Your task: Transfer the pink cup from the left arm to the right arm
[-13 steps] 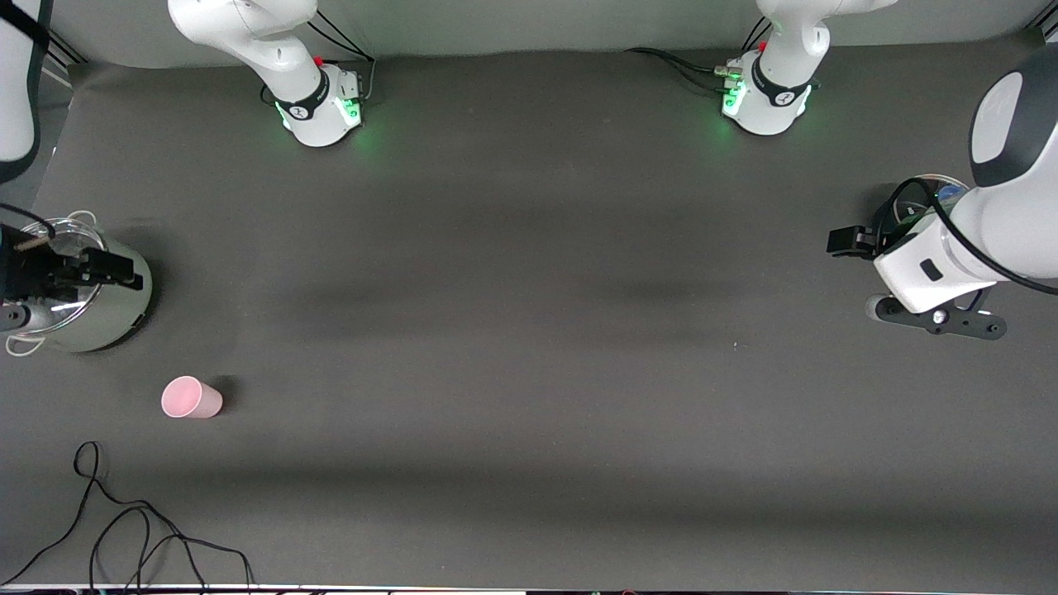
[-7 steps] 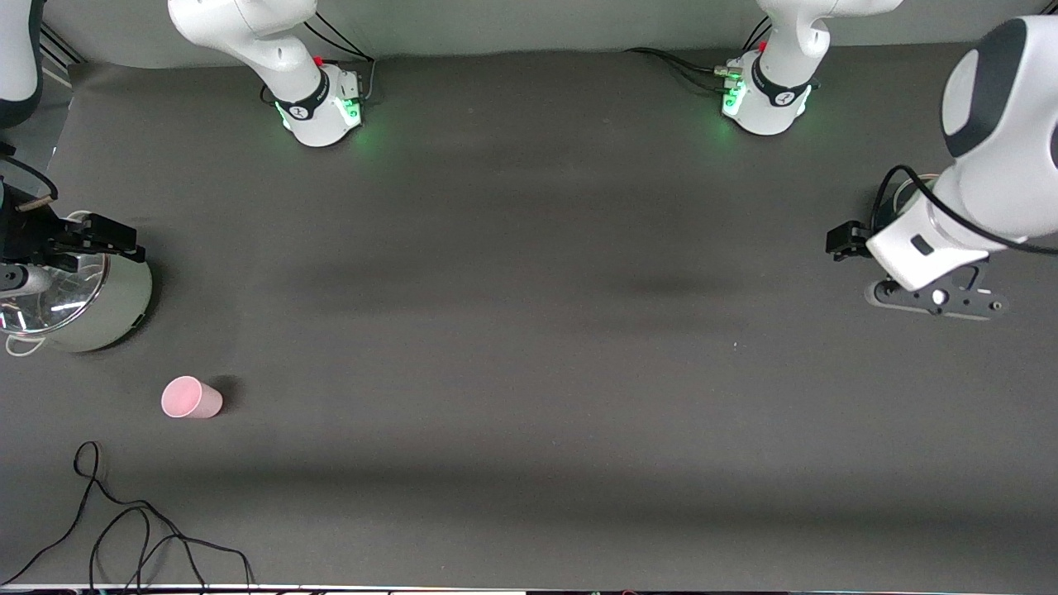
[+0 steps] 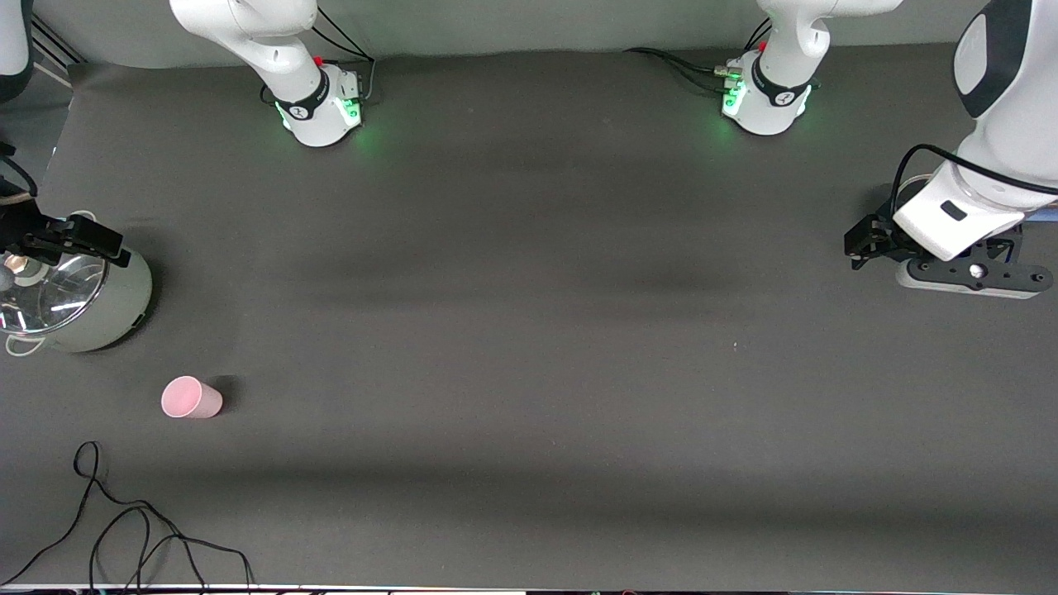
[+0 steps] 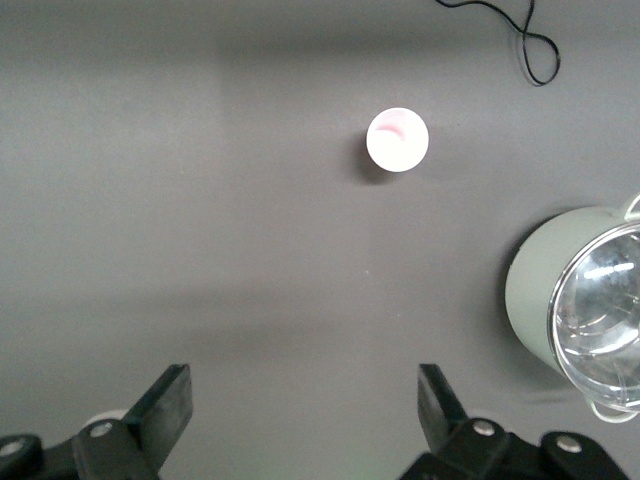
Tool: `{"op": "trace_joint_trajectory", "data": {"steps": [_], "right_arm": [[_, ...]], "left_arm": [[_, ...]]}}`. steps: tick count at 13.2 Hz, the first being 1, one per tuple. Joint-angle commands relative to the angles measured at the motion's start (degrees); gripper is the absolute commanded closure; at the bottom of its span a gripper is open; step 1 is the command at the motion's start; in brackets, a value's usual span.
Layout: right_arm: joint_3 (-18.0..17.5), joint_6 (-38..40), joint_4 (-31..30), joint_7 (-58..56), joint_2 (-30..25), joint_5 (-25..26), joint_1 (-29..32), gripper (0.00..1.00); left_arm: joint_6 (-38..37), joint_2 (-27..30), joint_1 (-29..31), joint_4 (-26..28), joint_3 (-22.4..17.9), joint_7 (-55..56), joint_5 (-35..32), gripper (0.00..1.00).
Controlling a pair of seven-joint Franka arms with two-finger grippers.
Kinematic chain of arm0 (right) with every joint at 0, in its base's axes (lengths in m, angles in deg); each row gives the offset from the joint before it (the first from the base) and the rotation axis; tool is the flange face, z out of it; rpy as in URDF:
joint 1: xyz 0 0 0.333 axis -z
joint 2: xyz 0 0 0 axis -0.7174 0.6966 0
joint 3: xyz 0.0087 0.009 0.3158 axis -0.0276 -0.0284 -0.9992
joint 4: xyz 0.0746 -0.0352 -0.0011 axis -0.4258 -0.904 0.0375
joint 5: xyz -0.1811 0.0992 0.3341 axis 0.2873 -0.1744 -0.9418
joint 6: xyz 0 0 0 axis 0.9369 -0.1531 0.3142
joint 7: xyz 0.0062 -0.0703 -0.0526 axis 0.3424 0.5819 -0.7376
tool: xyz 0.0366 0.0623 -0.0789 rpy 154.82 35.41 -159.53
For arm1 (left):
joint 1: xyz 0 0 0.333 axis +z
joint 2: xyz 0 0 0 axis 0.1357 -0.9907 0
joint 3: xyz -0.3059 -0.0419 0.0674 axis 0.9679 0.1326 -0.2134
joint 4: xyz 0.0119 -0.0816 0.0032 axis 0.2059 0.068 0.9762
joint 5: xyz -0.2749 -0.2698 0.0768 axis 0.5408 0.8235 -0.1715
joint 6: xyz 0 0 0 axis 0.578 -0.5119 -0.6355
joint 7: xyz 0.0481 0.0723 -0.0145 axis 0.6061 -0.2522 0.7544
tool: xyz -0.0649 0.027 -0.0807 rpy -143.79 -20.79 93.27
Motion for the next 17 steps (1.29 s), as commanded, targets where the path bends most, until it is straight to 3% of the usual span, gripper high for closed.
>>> {"op": "trace_joint_trajectory", "data": {"steps": [1,4,8,10,17], "right_arm": [[-1.4,-0.8,0.1,2.5,-0.4,-1.1,0.8,0.0],[-1.1,-1.6,0.2,1.5,-0.1,-2.1,0.9,0.0],[0.0,-1.6,1.4,0.2,0.4,-1.6,-0.1,0.0],[3.1,-1.6,1.7,0.3,0.5,-1.6,-2.7,0.0],[3.3,-0.7,1.5,0.4,0.4,-1.6,-2.6,0.0]], "left_arm": [[-0.1,-1.7,-1.1,-3.2,-0.8,-0.7,0.0,0.0],[-2.0,-4.9,-2.6,-8.1,-2.6,-1.3,0.4,0.0],[-2.3,-5.0,-2.0,-6.9,-4.0,-1.8,4.2,0.0],[-3.6,-5.2,-2.1,-7.1,-3.9,-1.7,4.2,0.0],[-4.2,-5.4,-1.7,-6.6,-3.9,-1.7,5.2,0.0]]}}
